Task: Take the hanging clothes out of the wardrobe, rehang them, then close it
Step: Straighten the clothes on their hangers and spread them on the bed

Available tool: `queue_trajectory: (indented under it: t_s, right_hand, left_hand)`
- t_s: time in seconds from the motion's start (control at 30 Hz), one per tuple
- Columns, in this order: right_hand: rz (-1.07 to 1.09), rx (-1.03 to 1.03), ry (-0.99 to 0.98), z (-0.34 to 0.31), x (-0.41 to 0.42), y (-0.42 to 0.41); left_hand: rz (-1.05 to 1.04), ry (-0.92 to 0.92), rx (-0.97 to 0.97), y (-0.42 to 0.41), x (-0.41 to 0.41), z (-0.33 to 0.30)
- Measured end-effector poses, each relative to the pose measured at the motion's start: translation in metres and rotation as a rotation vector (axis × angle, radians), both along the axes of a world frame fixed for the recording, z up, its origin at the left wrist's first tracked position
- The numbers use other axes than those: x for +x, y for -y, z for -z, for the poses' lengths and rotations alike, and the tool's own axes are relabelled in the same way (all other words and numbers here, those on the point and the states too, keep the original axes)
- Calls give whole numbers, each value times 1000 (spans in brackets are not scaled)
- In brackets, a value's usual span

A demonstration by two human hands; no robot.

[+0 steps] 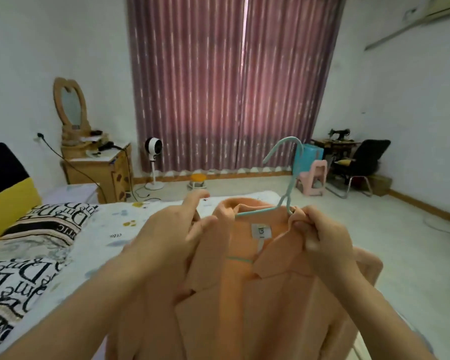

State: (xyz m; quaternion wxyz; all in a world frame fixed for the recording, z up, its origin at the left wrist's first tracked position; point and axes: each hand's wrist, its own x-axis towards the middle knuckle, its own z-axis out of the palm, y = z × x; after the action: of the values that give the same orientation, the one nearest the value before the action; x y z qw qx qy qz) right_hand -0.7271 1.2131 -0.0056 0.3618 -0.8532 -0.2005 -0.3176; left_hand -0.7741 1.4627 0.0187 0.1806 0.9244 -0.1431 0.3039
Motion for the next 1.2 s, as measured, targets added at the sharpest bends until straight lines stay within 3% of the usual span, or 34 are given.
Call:
queue_trajectory:
  t_s: [0.17,0.4,0.63,0.87,1.0,1.2]
  right_hand:
    - [166,23,-37,-15,-31,54]
    - [374,2,-76,-20,-58,127]
    - [434,-6,-111,-21,-60,191]
    - [463,-2,-165,-1,-39,271]
    - [469,-35,-172,15,-24,315]
    - [493,-83,-251,42,4,363]
  left_hand:
    - [74,-26,214,-2,13,-4]
    - [304,40,130,78,32,13]
    - [454,10,163,160,50,14]
    - [581,-71,-115,251,72,63]
    - [588,-76,-176,299,82,94]
    - [594,-258,-266,350,102,132]
